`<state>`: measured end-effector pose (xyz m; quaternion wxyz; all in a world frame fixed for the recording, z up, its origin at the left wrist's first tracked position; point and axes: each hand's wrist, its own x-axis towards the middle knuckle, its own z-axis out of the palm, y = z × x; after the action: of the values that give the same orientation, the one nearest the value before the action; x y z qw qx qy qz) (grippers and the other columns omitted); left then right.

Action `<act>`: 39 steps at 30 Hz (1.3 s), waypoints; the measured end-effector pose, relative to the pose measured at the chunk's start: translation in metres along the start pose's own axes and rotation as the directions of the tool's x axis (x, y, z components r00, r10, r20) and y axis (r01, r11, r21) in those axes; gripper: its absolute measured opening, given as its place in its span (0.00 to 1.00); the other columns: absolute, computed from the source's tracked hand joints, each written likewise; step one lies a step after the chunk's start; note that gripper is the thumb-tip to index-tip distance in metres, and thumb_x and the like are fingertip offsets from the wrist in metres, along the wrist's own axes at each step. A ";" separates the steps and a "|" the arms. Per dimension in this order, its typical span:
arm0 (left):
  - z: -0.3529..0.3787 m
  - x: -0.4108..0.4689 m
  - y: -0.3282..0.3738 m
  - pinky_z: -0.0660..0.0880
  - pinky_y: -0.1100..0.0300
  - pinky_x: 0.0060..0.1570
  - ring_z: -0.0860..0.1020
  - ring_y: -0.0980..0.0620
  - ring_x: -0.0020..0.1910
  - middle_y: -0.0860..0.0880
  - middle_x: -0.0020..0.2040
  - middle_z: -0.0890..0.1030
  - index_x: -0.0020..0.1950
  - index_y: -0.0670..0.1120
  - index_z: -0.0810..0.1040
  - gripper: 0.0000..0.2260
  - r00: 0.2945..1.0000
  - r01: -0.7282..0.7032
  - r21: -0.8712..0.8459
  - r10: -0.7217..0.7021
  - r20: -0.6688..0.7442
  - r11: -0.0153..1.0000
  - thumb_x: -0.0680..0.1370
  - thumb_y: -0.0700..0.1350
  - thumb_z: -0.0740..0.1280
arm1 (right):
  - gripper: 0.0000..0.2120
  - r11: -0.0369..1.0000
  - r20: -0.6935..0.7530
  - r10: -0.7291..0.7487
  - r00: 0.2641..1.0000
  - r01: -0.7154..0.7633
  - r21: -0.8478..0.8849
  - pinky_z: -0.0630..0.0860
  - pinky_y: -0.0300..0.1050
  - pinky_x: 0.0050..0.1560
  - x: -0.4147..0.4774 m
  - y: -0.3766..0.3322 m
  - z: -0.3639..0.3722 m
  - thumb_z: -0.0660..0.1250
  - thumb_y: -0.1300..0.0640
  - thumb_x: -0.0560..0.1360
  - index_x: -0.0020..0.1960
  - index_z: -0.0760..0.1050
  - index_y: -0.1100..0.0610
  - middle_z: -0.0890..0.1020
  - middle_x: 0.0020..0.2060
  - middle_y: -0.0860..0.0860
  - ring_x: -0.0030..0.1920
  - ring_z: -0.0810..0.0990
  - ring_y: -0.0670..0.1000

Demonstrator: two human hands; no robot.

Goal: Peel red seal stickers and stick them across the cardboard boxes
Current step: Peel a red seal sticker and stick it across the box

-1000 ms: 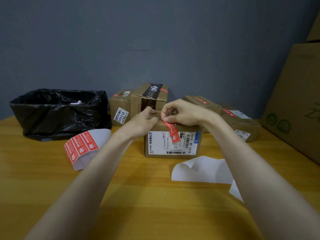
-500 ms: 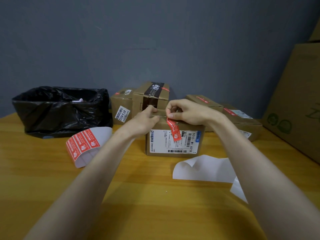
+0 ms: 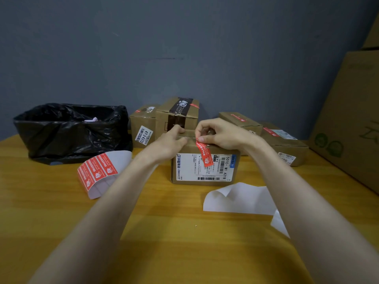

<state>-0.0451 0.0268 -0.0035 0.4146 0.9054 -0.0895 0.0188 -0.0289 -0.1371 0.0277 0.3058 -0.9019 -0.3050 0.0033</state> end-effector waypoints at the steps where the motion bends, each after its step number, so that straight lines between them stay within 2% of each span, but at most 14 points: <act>1: 0.000 0.000 0.000 0.71 0.49 0.61 0.75 0.46 0.58 0.43 0.62 0.75 0.70 0.45 0.63 0.17 1.000 0.000 0.003 0.000 0.000 1.000 0.82 0.47 0.56 | 0.02 1.000 0.003 0.001 1.000 -0.001 0.000 0.69 0.25 0.36 0.000 0.000 0.000 0.63 0.62 0.77 0.46 0.74 0.57 0.75 0.38 0.44 0.37 0.73 0.39; 8: 0.000 -0.001 0.002 0.71 0.57 0.49 0.75 0.50 0.50 0.45 0.55 0.75 0.70 0.46 0.63 0.17 1.000 -0.005 0.011 0.005 0.000 1.000 0.82 0.47 0.55 | 0.03 1.000 0.008 0.008 1.000 -0.008 0.016 0.70 0.26 0.36 -0.001 0.003 -0.001 0.63 0.62 0.77 0.46 0.74 0.57 0.76 0.39 0.44 0.38 0.74 0.41; 15: 0.000 0.000 0.000 0.73 0.52 0.56 0.77 0.46 0.55 0.43 0.60 0.76 0.70 0.45 0.63 0.17 1.000 0.000 0.005 0.000 0.009 1.000 0.82 0.47 0.56 | 0.04 0.999 0.001 0.009 1.000 -0.009 0.049 0.70 0.31 0.39 -0.001 0.007 0.000 0.63 0.62 0.77 0.45 0.75 0.56 0.76 0.39 0.46 0.38 0.73 0.41; 19: 0.000 0.000 -0.001 0.73 0.49 0.59 0.77 0.45 0.56 0.42 0.60 0.76 0.70 0.45 0.63 0.17 1.000 0.005 0.000 -0.005 0.014 1.000 0.82 0.47 0.56 | 0.06 0.997 -0.007 0.013 1.000 -0.013 0.073 0.70 0.29 0.39 -0.002 0.008 -0.001 0.64 0.63 0.77 0.43 0.74 0.54 0.76 0.38 0.45 0.36 0.73 0.39; 23: -0.001 -0.001 0.000 0.73 0.51 0.57 0.76 0.47 0.55 0.42 0.60 0.75 0.70 0.46 0.63 0.17 1.000 0.005 -0.001 -0.005 0.014 1.000 0.82 0.47 0.55 | 0.09 0.995 -0.042 0.012 0.999 -0.008 0.096 0.70 0.28 0.39 -0.003 0.009 0.000 0.65 0.64 0.76 0.40 0.75 0.53 0.77 0.38 0.47 0.38 0.73 0.40; 27: -0.001 -0.002 0.001 0.72 0.55 0.51 0.76 0.50 0.50 0.44 0.58 0.75 0.70 0.46 0.62 0.17 1.000 -0.001 -0.003 0.001 0.020 1.000 0.82 0.48 0.55 | 0.09 0.996 -0.071 0.014 0.997 -0.008 0.088 0.71 0.30 0.40 -0.005 0.009 0.000 0.65 0.63 0.76 0.40 0.75 0.51 0.78 0.39 0.47 0.39 0.74 0.41; 32: -0.001 -0.002 -0.001 0.73 0.50 0.57 0.77 0.48 0.54 0.44 0.61 0.75 0.70 0.47 0.62 0.17 1.000 0.009 -0.015 -0.008 0.019 1.000 0.82 0.48 0.55 | 0.09 0.988 -0.127 0.023 0.992 -0.003 0.155 0.73 0.29 0.38 -0.009 0.009 0.000 0.68 0.64 0.73 0.39 0.77 0.52 0.78 0.37 0.46 0.35 0.75 0.38; 39: -0.001 -0.002 0.000 0.74 0.51 0.56 0.77 0.47 0.54 0.43 0.60 0.75 0.70 0.46 0.62 0.17 1.000 0.011 -0.013 -0.010 0.029 1.000 0.82 0.48 0.55 | 0.08 0.972 -0.156 0.048 0.987 -0.010 0.235 0.75 0.30 0.37 -0.012 0.008 0.001 0.70 0.66 0.71 0.41 0.80 0.54 0.80 0.33 0.47 0.32 0.77 0.37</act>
<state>-0.0467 0.0279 -0.0028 0.4193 0.9033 -0.0907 0.0030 -0.0344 -0.1482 0.0208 0.4331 -0.8615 -0.2634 -0.0292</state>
